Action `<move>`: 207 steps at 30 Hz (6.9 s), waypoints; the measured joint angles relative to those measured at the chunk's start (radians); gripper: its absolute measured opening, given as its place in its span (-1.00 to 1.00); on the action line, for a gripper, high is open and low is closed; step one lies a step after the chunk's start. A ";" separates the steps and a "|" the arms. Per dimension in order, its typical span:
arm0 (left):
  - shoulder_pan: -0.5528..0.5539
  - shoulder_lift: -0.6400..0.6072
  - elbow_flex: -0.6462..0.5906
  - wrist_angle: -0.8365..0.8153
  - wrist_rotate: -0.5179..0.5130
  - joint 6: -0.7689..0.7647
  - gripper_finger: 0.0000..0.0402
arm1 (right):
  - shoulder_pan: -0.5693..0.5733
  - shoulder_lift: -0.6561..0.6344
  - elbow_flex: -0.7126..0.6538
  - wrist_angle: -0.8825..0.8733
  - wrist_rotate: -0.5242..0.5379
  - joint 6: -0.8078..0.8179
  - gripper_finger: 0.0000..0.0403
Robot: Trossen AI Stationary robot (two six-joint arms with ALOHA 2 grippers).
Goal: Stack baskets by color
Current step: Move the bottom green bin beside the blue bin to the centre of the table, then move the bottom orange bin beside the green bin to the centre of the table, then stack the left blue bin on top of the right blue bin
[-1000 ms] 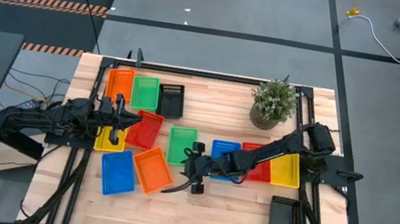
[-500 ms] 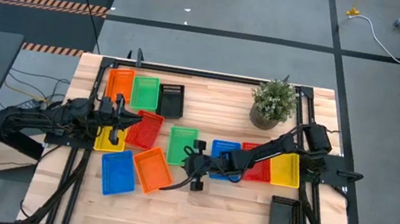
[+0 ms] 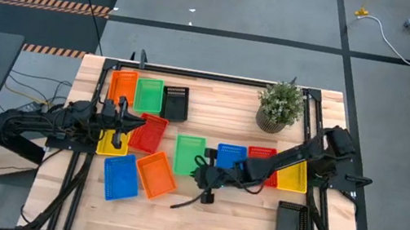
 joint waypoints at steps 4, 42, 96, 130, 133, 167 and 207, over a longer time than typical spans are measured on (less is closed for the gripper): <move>0.000 0.000 0.000 0.000 0.000 0.000 -0.84 | 0.026 -0.010 0.000 -0.052 -0.031 0.057 -0.92; 0.000 0.000 0.000 0.000 0.000 0.000 -0.84 | 0.048 -0.063 0.000 -0.238 -0.019 0.246 -0.22; 0.000 0.000 0.000 0.000 0.000 0.000 -0.85 | 0.032 0.510 0.753 -0.413 -0.218 -0.239 -0.94; 0.000 0.015 0.000 -0.001 0.000 0.000 -0.81 | -0.034 0.471 0.752 -0.500 -0.048 0.142 -0.94; 0.000 0.015 0.000 -0.003 0.000 0.000 -0.83 | -0.046 0.469 0.753 -0.530 -0.042 0.164 -0.94; 0.000 0.013 0.000 -0.003 0.000 0.000 -0.81 | -0.046 0.409 0.752 -0.595 -0.083 0.146 -0.29; 0.000 0.013 0.000 -0.004 0.000 0.000 -0.81 | 0.385 -0.337 -0.304 0.304 0.422 0.139 -0.39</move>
